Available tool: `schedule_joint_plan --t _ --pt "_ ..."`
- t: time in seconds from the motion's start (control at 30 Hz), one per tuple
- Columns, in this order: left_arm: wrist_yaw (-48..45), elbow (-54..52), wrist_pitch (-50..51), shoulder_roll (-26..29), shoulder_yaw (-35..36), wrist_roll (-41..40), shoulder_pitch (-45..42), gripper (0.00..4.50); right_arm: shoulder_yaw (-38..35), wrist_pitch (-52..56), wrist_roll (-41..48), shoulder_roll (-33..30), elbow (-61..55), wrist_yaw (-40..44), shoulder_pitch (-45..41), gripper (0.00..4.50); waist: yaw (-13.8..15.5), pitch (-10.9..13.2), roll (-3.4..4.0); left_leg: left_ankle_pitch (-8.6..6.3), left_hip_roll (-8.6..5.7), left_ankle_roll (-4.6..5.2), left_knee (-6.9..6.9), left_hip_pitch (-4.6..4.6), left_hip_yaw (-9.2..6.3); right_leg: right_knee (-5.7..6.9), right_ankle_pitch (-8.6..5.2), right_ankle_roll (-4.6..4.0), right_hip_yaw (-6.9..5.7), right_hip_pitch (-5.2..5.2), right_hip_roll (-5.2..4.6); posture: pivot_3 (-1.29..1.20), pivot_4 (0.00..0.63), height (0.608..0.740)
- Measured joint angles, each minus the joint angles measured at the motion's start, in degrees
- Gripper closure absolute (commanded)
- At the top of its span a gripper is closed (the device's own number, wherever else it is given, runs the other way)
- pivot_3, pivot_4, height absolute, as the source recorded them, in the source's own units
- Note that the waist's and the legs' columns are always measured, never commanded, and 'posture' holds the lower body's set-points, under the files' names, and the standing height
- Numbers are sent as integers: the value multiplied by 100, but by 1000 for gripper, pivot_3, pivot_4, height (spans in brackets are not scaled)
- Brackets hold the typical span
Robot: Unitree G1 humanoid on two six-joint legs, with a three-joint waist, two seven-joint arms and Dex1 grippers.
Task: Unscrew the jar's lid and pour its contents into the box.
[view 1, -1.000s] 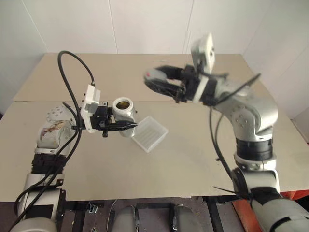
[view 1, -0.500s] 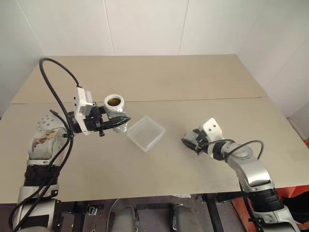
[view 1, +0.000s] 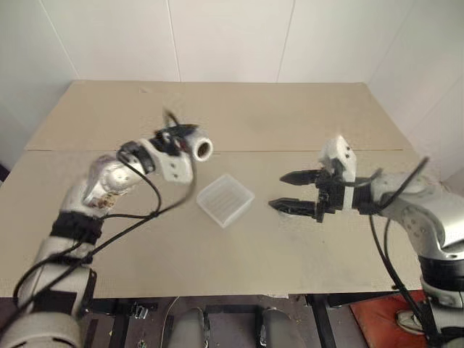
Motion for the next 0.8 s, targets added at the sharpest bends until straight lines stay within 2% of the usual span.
schedule_joint_plan --t 0.07,0.13,0.27,0.47,0.8 --pt "1599 262 46 86 -801 1426 -552 2537 139 88 41 -2 16 43 -225 29 21 -1 1 -4 -2 7 0 -5 5 6 4 7 0 -1 -3 0 150 740" --pt "2995 699 561 -18 -1647 2697 -1079 2537 227 151 123 0 46 97 -445 29 40 -1 1 -7 -4 12 5 -22 9 4 5 12 -1 -15 -5 0 150 740" --pt "4231 1460 1421 -527 -2542 3745 -1428 2537 260 187 229 37 106 140 -698 29 56 0 1 -8 -2 13 12 -50 7 4 3 14 -9 -36 -4 0 150 740" --pt "4794 1660 2227 -797 -3044 4152 -1449 2537 161 227 446 111 55 -54 -610 29 46 0 0 -6 -1 10 16 -62 9 16 3 15 -7 -55 -5 0 150 740" --pt "4849 1628 2352 -696 -3133 4042 -1466 2537 123 183 555 142 -115 -238 -387 29 37 0 0 -5 -1 9 22 -59 8 24 3 15 -6 -53 -5 0 150 740"
